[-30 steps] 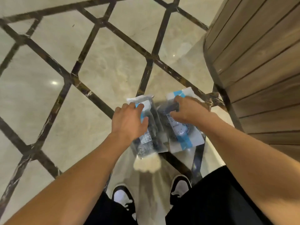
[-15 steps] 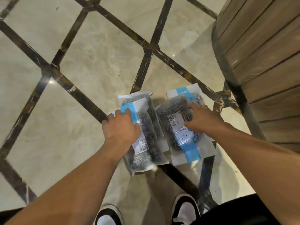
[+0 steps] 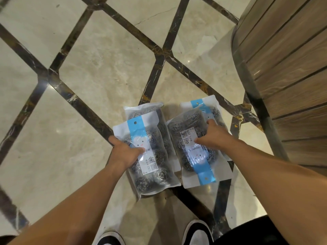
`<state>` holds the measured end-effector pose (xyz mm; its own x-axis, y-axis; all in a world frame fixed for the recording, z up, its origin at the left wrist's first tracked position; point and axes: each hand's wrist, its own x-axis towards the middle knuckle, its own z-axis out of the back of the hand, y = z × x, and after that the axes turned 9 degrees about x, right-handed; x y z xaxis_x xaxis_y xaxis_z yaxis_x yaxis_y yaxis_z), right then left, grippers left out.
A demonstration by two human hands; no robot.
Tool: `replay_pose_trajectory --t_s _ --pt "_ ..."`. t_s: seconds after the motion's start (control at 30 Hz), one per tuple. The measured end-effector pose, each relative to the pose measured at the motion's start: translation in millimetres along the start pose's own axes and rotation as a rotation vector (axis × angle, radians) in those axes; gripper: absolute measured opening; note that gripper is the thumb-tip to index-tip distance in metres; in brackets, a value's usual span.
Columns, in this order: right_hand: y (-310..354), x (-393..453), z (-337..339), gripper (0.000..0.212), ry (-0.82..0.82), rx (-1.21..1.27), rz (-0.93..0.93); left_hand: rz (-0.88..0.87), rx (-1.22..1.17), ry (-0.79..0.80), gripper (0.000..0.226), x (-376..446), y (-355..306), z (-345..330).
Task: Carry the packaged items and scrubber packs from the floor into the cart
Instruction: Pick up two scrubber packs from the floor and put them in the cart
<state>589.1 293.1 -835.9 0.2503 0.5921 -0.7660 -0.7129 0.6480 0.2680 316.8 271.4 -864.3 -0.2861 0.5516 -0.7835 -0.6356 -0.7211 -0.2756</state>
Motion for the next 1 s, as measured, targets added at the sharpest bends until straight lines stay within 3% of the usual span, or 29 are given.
replay_pose_trajectory --t_s 0.17,0.33,0.37,0.43,0.5,0.57,0.63,0.73,0.83,1.0 --pt "1 1 0 0.089 0.02 -0.006 -0.05 0.05 -0.137 0.063 0.093 5 5 0" --pt "5 0 -2 0.102 0.088 0.031 -0.066 0.03 -0.108 0.059 0.106 9 11 -1" --pt "6 0 -3 0.108 0.103 0.053 -0.059 0.011 -0.092 0.051 0.104 9 11 0" --pt "9 0 -6 0.115 0.121 0.086 -0.041 -0.024 -0.036 0.022 0.078 7 8 1" --pt "12 4 -10 0.101 0.106 0.098 -0.021 -0.027 -0.016 -0.022 0.059 7 7 1" --pt "16 8 -11 0.08 0.081 0.124 -0.018 0.001 -0.084 -0.038 0.059 7 6 1" --pt "20 7 -10 0.072 0.065 0.154 -0.036 0.016 -0.19 -0.01 0.059 4 3 2" --pt "25 5 -7 0.081 -0.045 0.157 -0.037 0.0 -0.318 0.056 0.059 2 1 4" --pt "28 4 -4 0.08 -0.153 0.2 -0.001 -0.082 -0.372 0.094 0.04 1 2 6" --pt "37 0 -3 0.095 -0.25 0.286 0.066 -0.199 -0.445 0.035 0.029 -5 -1 8"
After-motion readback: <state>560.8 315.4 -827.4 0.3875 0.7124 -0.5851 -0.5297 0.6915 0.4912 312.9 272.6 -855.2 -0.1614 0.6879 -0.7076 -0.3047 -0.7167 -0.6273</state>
